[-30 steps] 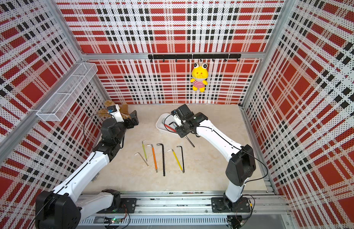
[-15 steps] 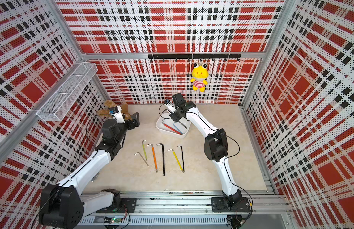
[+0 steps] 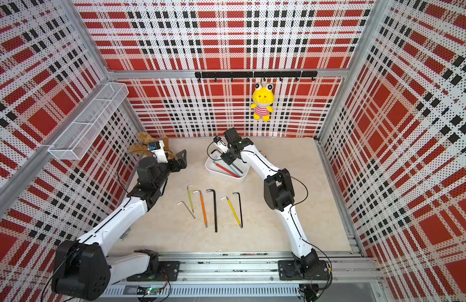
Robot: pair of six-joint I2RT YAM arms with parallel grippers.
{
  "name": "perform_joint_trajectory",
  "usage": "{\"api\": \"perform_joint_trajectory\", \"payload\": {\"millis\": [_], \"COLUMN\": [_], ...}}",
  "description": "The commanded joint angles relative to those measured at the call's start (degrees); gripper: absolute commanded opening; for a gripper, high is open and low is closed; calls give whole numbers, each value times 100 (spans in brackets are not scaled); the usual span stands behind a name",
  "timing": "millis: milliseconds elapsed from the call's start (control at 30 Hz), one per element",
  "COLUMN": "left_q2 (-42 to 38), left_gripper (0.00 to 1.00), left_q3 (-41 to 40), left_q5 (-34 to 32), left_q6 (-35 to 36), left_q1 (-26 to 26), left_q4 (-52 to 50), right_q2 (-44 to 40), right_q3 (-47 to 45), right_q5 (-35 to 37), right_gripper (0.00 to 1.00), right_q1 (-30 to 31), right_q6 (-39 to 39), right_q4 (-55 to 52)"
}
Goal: Put the hex key on the desktop into the storage box
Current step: Place the Allen key in the storage box.
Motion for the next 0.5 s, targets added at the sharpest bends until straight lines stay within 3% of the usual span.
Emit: {"api": "perform_joint_trajectory", "payload": {"millis": [0,467], "left_q2": [-113,-180], "left_gripper": [99,99], "left_q3": [167,198], "left_q5": [-50,-32], "left_q6": [95,140], "left_q1": [-47,-79], "left_q4": [-88,-170], "right_q2": [161,683], "right_q3": [120,189], "right_q5": [-84,236], "right_gripper": [0,0], "right_q1": [28,27], "right_q6": [115,366], "right_q4": [136,168]}}
